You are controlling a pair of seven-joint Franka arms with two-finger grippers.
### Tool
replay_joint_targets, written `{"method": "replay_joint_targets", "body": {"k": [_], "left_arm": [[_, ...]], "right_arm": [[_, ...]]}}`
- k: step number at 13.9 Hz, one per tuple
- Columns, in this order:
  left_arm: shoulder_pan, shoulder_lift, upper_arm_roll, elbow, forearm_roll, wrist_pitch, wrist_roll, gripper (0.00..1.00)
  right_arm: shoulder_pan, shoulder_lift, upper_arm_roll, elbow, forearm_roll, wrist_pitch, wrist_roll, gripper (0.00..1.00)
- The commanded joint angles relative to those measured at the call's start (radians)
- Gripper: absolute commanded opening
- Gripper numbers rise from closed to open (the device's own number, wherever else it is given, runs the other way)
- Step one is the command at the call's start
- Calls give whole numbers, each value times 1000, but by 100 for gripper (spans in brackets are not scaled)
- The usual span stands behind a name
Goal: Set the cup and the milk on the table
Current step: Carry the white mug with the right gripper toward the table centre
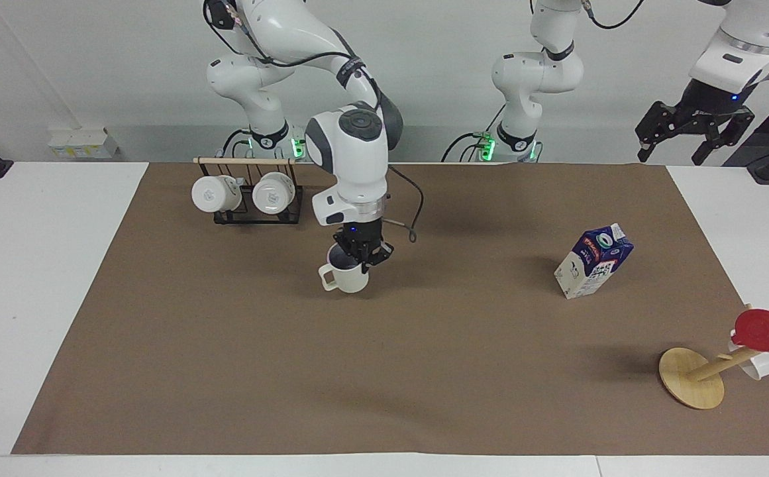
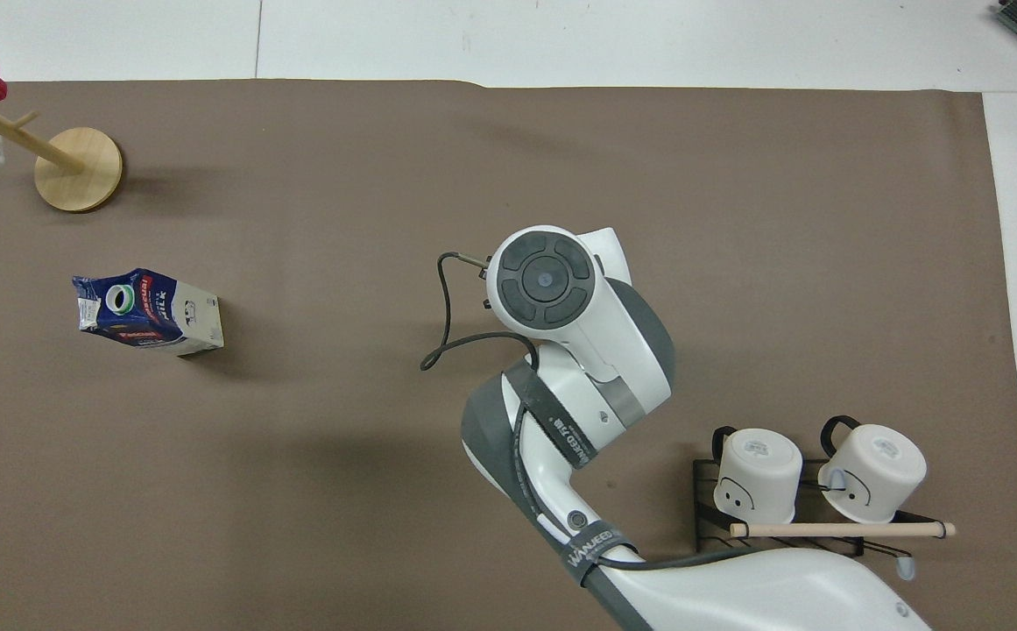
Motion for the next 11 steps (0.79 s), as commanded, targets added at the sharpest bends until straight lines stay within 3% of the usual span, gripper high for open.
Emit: {"method": "replay_joint_targets", "body": {"k": [1,11], "left_arm": [[-5,0,5,7,-3,-6,0,100],[-5,1,5,8,-3,-4,-1,100]], "right_arm": [[17,30,0,16,-46,36,32,0],[31,24,3,-63,-47,139,23,0]]}}
